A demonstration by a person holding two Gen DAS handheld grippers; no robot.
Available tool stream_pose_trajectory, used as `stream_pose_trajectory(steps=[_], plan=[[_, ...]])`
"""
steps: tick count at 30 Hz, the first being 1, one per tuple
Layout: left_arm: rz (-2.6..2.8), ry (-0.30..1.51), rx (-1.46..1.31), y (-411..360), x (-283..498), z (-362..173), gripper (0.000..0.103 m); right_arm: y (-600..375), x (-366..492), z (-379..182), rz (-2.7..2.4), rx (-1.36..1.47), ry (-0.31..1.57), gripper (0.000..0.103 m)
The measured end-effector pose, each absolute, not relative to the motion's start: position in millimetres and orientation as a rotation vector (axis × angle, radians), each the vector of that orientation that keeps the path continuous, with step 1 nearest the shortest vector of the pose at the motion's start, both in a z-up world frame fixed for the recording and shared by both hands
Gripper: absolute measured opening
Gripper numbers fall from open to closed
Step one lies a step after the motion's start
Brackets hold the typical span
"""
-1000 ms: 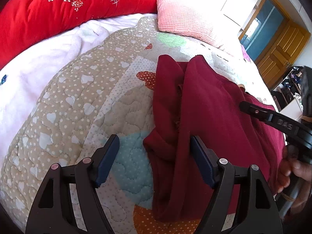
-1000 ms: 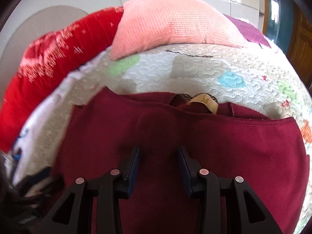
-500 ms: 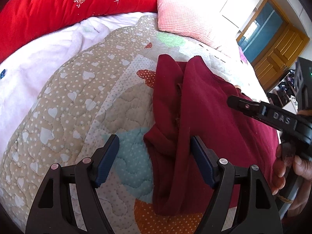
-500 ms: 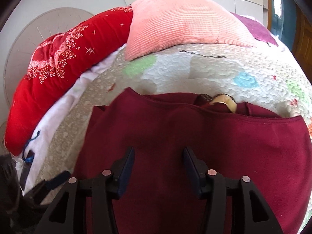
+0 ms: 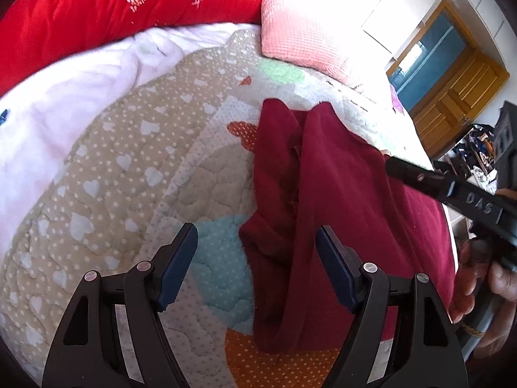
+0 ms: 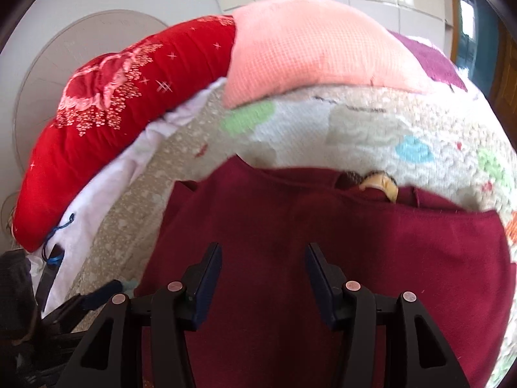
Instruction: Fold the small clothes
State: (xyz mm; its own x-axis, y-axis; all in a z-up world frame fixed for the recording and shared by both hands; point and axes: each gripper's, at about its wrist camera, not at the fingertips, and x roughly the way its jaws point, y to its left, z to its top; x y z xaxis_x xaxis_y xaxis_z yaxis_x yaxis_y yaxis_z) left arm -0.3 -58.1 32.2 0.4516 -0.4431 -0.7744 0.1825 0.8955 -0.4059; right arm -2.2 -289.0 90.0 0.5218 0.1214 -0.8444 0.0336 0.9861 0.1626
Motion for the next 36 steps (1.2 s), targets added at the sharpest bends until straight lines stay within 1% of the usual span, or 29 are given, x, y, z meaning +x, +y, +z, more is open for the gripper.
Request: stream_pose_trajectory(steps=[4,7,9,11,13,14,15,17,19,20,21,25,26,27,28,29,30,31,32,33,36], plan=[[-0.407,1.039,-0.258,-65,-1,30,0.076,-305,-12,98,0.023,0.170,0.994,0.051],[-0.403,1.037,-0.244,-68,-1,28,0.076,-348,-37,99,-0.062,0.202,0.973,0.052],[-0.399,1.037,-0.245,-68,0,27,0.076,-375,-55,98,-0.133,0.200,0.969,0.058],[-0.397,1.035,-0.243,-69,1,26,0.077,-406,-81,96,-0.228,0.184,0.966,0.059],[-0.401,1.038,-0.253,-69,3,24,0.081,-427,-105,98,-0.274,0.201,0.942,0.059],[-0.403,1.041,-0.262,-70,4,22,0.082,-442,-123,99,-0.302,0.223,0.921,0.064],[-0.407,1.040,-0.270,-70,5,21,0.085,-452,-134,99,-0.319,0.237,0.910,0.070],[-0.415,1.040,-0.283,-71,6,20,0.090,-471,-157,95,-0.352,0.280,0.888,0.076],[-0.417,1.038,-0.295,-75,9,19,0.098,-492,-171,81,-0.352,0.339,0.914,0.077],[-0.416,1.037,-0.301,-77,10,18,0.101,-497,-172,77,-0.347,0.356,0.932,0.077],[-0.410,1.035,-0.305,-79,11,17,0.102,-503,-174,70,-0.326,0.389,0.946,0.077],[-0.406,1.049,-0.265,-91,11,19,0.102,-505,-171,66,-0.221,0.447,0.894,0.077],[-0.413,1.058,-0.265,-92,12,19,0.100,-504,-166,63,-0.175,0.469,0.882,0.077],[-0.421,1.065,-0.270,-94,13,20,0.088,-501,-160,60,-0.142,0.486,0.879,0.077],[-0.424,1.068,-0.275,-95,13,22,0.072,-498,-155,55,-0.134,0.486,0.883,0.075],[-0.414,1.072,-0.273,-96,14,23,0.066,-492,-150,55,-0.148,0.450,0.884,0.053],[-0.419,1.079,-0.278,-97,15,25,0.050,-488,-146,55,-0.131,0.440,0.886,0.036],[-0.439,1.088,-0.291,-97,15,27,0.036,-485,-143,57,-0.131,0.438,0.889,0.033],[-0.457,1.104,-0.316,-95,14,30,0.033,-482,-146,63,-0.154,0.433,0.888,0.022],[-0.465,1.107,-0.327,-92,12,34,0.028,-481,-147,68,-0.145,0.442,0.879,0.018],[-0.512,1.082,-0.350,-80,-6,58,0.025,-482,-160,92,-0.088,0.504,0.823,0.016]])
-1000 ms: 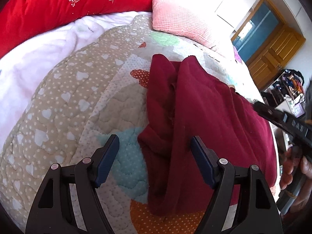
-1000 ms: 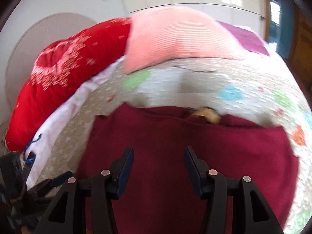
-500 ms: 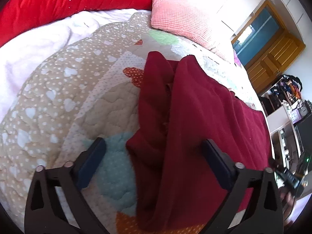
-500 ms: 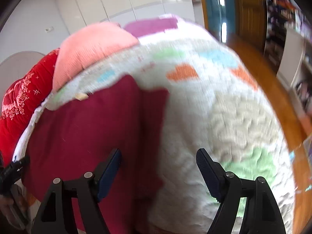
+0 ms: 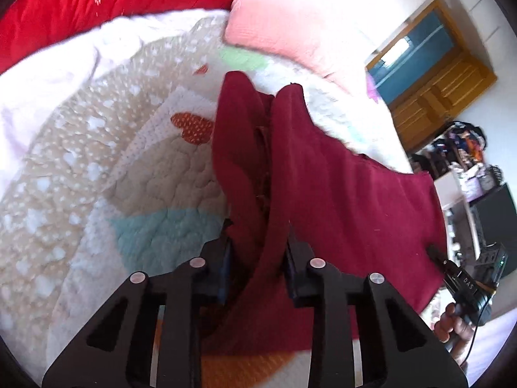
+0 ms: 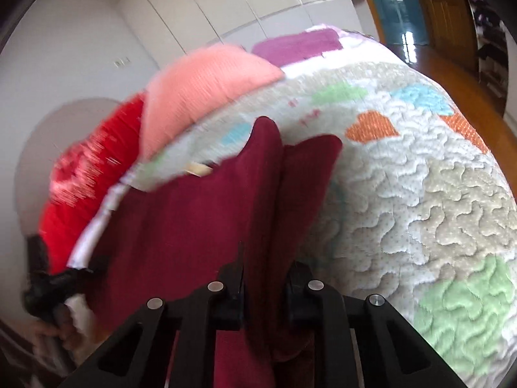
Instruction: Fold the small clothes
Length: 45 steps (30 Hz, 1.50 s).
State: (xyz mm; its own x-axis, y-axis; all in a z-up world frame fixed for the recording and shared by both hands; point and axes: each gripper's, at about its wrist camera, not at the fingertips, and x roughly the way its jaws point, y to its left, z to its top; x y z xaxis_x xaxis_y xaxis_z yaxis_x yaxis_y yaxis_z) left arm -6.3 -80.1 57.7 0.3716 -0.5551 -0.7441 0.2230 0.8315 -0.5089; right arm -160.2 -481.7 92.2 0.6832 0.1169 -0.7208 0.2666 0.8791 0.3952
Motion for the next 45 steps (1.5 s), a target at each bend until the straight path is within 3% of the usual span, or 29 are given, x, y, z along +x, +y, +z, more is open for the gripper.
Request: stream_pose_trajectory(steps=[5,10,14,17,22,31,34,45], plan=[[-0.557,1.084,-0.303,-60,-68,84,0.024,-460,-212,142,-0.021,0.492,0.780,0.016],[-0.512,1.156,-0.296,-44,-114,53,0.025,-447,-272,136,-0.012,0.477,0.850,0.017],[-0.478,1.147,-0.348,-37,-125,44,0.025,-453,-290,96,-0.241,0.386,1.012,0.029],[-0.453,1.145,-0.319,-42,-125,48,0.028,-452,-300,123,-0.245,0.426,0.880,0.032],[-0.411,1.140,-0.310,-47,-126,47,0.037,-404,-269,139,-0.063,0.374,0.847,0.032],[-0.387,1.147,-0.294,-39,-112,45,0.054,-348,-165,73,0.003,0.276,0.971,0.032],[-0.388,1.144,-0.284,-38,-113,46,0.054,-347,-147,51,-0.012,0.237,1.021,0.033],[-0.382,1.124,-0.261,-30,-116,49,0.057,-291,-126,99,0.123,0.183,0.974,0.037]])
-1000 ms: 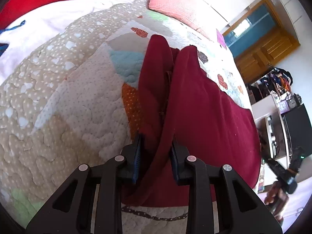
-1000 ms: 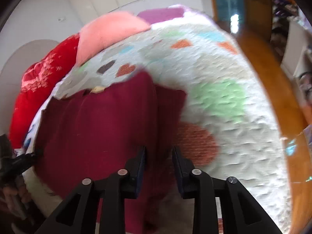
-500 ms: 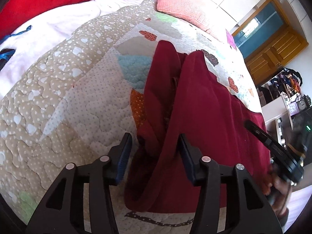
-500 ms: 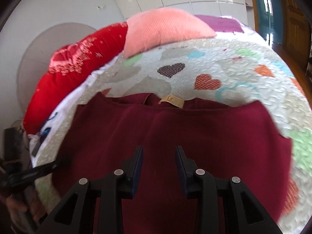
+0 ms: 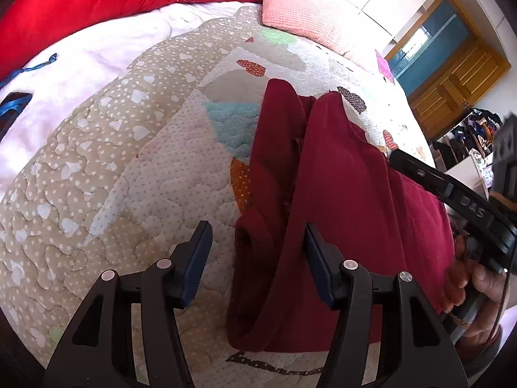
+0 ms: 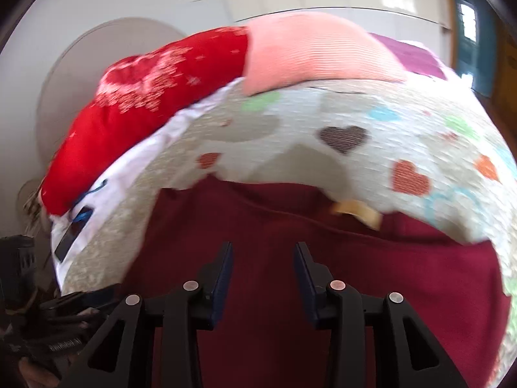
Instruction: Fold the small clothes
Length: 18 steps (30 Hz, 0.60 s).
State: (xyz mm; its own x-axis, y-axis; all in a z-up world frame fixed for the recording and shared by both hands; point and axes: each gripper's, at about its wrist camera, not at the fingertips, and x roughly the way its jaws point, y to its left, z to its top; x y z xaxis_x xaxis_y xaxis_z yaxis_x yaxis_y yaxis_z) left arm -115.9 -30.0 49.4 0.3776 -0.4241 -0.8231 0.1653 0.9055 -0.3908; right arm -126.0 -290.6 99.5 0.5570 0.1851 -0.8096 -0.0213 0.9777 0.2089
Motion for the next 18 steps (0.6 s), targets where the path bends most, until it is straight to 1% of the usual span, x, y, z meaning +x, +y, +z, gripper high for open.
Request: stream_pose_trajectory(steps=[2,5,9,12,18], plan=[[-0.385,1.123,-0.262,-27,-117,50,0.057,-274,-118,95,0.148,0.147,0.985,0.037],[-0.381,1.128,-0.264,-24,-117,50,0.063,-254,-102,85,0.171,0.116,1.001,0.037],[-0.386,1.134,-0.297,-16,-117,50,0.064,-238,-77,67,0.181,0.104,1.029,0.037],[-0.378,1.130,-0.303,-13,-118,51,0.066,-236,-58,44,0.166,0.114,1.088,0.038],[-0.379,1.129,-0.307,-18,-117,50,0.066,-247,-64,51,0.171,0.178,1.081,0.038]])
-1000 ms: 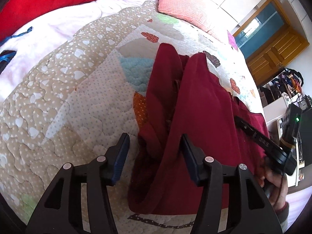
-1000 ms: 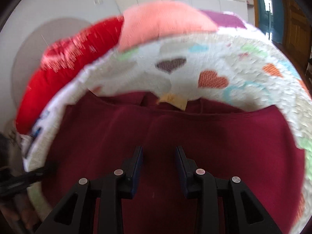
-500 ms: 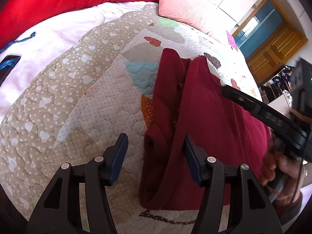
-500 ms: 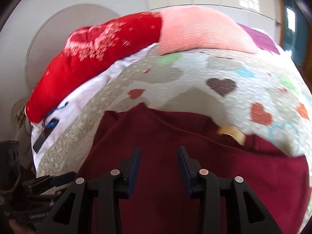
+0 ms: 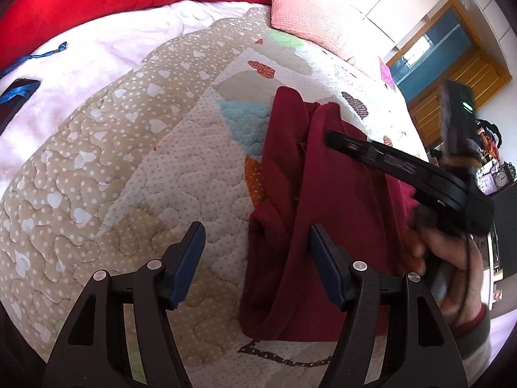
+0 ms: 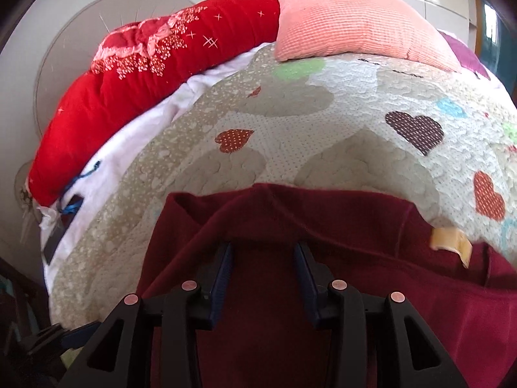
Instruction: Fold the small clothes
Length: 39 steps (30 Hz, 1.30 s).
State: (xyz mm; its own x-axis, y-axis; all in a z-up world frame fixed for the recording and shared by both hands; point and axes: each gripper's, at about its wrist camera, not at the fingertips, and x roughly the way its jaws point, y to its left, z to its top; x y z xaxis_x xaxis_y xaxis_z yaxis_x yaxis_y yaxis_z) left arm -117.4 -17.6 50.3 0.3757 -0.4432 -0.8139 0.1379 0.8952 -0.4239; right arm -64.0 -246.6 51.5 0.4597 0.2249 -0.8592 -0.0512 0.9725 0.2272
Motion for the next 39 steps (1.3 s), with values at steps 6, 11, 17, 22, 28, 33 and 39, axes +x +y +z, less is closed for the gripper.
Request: stream_pose_trajectory(steps=[6,11,17,22,28,33,39], plan=[[-0.357,1.045,-0.339,-18,-123,67,0.066,-299,-126,91,0.099,0.211,0.974,0.046],[-0.394,1.019,-0.303,-38,-116,80,0.066,-362,-187,110,-0.118,0.159,0.917,0.047],[-0.445,0.991,-0.247,-82,-97,82,0.066,-416,-223,109,-0.261,0.229,0.893,0.047],[-0.402,0.983,-0.170,-106,-66,70,0.066,-433,-218,95,-0.265,0.302,0.895,0.047],[-0.350,1.074,-0.204,-106,-30,38,0.066,-445,-201,77,-0.290,0.336,0.912,0.047],[-0.342,1.025,-0.180,-108,-26,33,0.066,-447,-195,66,-0.290,0.333,0.908,0.049],[-0.317,1.031,-0.198,-109,-15,30,0.067,-453,-197,63,-0.270,0.378,0.890,0.049]])
